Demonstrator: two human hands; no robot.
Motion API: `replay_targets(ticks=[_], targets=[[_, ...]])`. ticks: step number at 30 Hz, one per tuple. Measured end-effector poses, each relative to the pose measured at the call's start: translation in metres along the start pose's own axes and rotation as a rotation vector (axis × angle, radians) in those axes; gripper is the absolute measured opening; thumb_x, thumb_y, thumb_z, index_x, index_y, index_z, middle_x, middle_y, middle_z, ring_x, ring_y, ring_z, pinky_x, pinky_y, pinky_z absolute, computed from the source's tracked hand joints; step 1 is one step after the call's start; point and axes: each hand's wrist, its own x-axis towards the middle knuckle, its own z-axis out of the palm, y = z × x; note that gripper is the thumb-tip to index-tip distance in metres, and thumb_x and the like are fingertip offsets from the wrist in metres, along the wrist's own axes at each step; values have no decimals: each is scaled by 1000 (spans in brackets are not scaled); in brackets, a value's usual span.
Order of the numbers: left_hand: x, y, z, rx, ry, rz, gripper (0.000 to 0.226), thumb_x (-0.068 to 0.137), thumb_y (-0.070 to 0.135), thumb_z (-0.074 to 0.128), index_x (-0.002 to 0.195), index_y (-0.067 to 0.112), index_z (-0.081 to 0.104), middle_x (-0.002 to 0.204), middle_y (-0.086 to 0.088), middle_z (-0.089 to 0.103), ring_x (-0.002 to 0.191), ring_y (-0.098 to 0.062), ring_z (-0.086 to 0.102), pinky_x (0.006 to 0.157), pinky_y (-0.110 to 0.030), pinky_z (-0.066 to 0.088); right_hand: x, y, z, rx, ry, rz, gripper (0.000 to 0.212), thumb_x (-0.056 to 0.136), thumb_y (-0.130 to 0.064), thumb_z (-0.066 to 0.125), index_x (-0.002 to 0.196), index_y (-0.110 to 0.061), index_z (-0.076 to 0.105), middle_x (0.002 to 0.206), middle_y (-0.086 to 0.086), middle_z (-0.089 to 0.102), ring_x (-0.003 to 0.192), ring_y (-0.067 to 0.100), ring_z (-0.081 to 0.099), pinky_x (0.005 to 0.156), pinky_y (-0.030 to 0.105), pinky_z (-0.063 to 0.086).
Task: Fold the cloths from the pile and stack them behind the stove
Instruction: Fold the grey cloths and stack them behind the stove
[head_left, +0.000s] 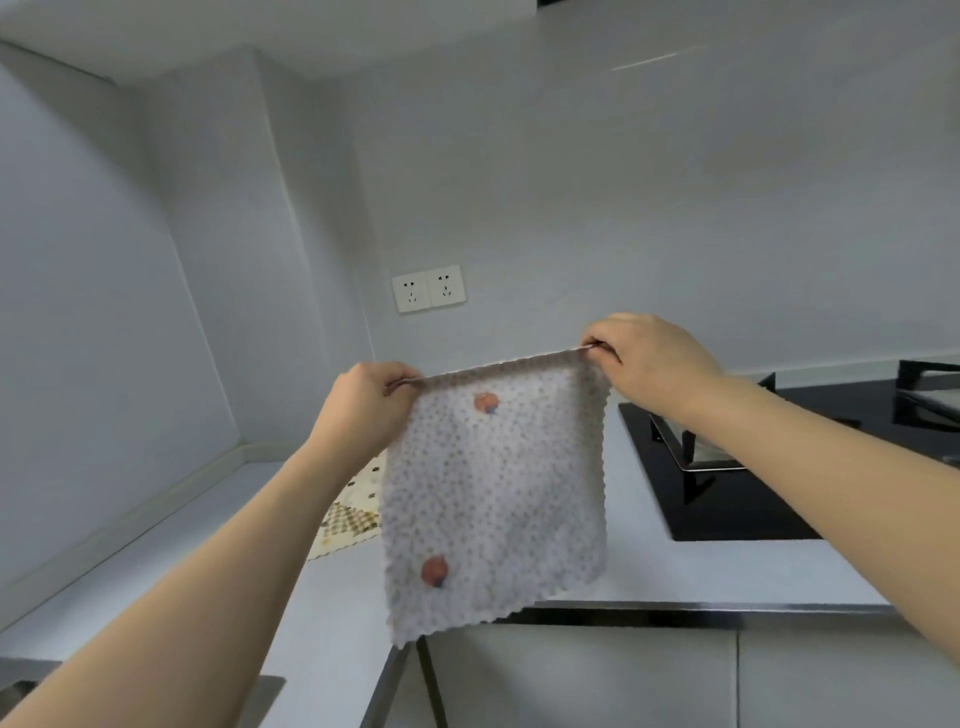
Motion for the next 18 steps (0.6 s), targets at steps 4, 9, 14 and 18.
replay_targets(ticks=[4, 9, 14, 18], targets=[[17, -19, 47, 49, -93, -57, 21, 93, 15, 55, 89, 22, 73, 83, 9, 69, 78, -17, 64, 68, -30, 51, -6, 28, 43, 29, -97, 68, 21, 99, -20, 47, 105, -17, 66, 106, -2, 64, 97, 20, 59, 81, 36, 50], [42, -67, 117, 82, -140, -124, 26, 91, 10, 56, 80, 28, 71, 88, 8, 70, 84, -16, 61, 73, -27, 47, -8, 60, 123, 170, -187, 216, 21, 97, -17, 49, 98, -17, 70, 100, -1, 67, 91, 21, 62, 79, 35, 51], [67, -91, 145, 113, -47, -76, 23, 93, 11, 56, 102, 19, 75, 110, 3, 70, 100, -18, 61, 89, -33, 49, 2, 69, 159, 219, -141, 255, 22, 96, -15, 46, 100, -16, 68, 103, 2, 64, 91, 23, 59, 81, 38, 50], [29, -103, 145, 216, -86, 149, 22, 92, 9, 58, 101, 19, 75, 104, 5, 65, 84, -16, 56, 75, -31, 46, -34, 65, 162, 143, -171, 176, 23, 96, -16, 45, 106, -20, 66, 108, -4, 61, 95, 20, 58, 76, 34, 48]])
